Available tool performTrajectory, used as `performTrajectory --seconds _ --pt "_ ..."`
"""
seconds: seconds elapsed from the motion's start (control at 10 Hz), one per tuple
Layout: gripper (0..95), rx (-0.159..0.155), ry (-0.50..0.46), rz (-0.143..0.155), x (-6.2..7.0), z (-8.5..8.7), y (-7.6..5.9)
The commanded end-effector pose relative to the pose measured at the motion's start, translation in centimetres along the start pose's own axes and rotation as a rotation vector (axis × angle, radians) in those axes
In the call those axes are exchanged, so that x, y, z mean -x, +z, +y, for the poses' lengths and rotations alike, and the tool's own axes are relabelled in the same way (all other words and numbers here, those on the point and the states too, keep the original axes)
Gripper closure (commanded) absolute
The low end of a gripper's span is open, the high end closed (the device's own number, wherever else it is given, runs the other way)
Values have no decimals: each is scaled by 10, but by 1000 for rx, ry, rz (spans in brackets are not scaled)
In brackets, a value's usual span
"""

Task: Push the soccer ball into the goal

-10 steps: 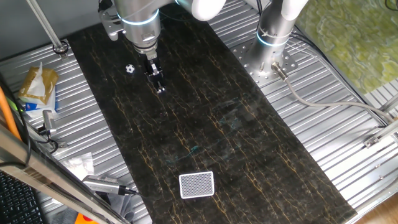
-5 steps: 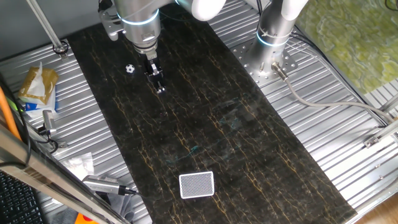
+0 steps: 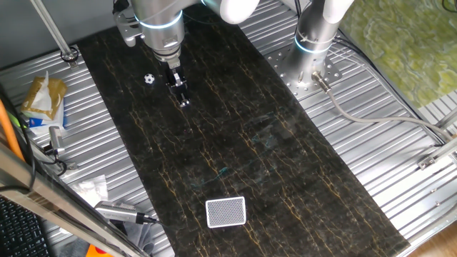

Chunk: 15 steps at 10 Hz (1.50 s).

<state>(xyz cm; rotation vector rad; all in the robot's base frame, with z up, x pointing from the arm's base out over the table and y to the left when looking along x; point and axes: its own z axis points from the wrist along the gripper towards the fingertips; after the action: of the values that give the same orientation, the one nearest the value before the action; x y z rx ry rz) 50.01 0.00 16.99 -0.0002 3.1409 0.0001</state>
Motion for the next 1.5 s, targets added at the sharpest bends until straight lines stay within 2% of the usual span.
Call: performTrajectory --seconds 0.1,1.5 --pt "950 36 -159 -65 0 0 0" --pt "950 29 -152 -62 -1 1 -3"
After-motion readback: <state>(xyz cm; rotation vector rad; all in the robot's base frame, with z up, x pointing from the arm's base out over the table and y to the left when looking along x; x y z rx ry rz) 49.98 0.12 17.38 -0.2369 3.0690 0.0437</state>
